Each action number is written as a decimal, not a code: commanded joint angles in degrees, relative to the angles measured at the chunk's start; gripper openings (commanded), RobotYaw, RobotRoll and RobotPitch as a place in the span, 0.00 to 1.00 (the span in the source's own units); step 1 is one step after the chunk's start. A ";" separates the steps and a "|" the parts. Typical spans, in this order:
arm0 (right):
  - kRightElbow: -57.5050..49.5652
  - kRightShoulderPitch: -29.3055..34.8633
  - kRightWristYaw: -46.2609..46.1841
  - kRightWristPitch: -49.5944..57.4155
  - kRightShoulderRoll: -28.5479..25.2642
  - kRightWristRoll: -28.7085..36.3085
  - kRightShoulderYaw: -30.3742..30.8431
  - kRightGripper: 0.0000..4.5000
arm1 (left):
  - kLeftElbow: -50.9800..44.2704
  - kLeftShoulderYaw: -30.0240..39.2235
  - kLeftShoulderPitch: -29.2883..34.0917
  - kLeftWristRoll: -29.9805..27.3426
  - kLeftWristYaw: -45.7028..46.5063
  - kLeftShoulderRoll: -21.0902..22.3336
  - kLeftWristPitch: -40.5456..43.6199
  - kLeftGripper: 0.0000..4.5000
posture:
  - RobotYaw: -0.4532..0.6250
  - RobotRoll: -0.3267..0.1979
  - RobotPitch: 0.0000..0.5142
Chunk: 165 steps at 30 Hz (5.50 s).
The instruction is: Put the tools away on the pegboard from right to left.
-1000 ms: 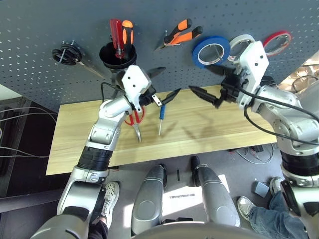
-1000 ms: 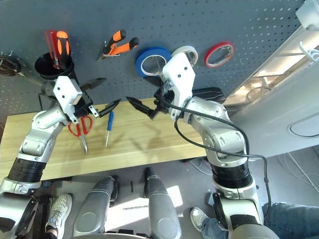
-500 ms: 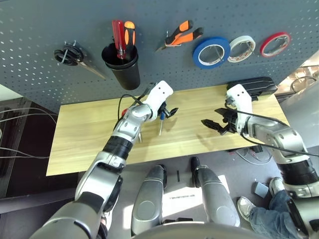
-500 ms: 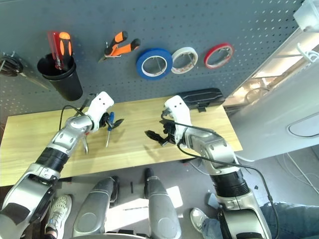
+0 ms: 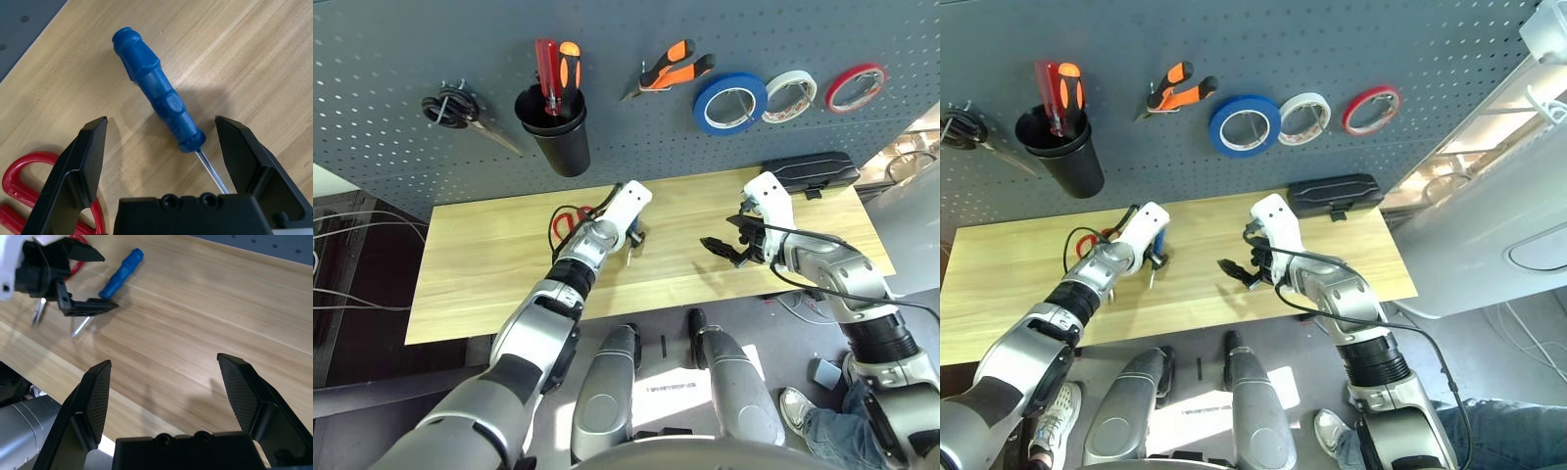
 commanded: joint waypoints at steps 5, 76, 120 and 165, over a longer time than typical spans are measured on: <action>-0.15 -0.62 -0.09 0.82 -0.70 0.00 -1.43 1.00 | 6.93 3.58 0.30 -1.91 0.48 -3.90 -0.34 0.73 | 0.47 0.62 0.55; 3.91 -16.77 13.37 -20.10 7.97 4.87 -1.85 1.00 | -80.91 16.71 13.53 -14.39 1.79 9.22 -24.93 0.76 | 0.56 0.62 0.56; 13.65 -10.01 5.33 -12.01 4.37 -5.26 0.26 1.00 | -22.77 12.33 13.31 -8.30 6.27 8.65 5.26 0.99 | 0.54 0.62 0.58; 13.39 -10.57 7.83 -15.92 9.10 -5.64 1.82 1.00 | 2.80 19.75 4.57 -12.52 6.53 7.87 12.12 0.28 | 0.54 0.62 0.60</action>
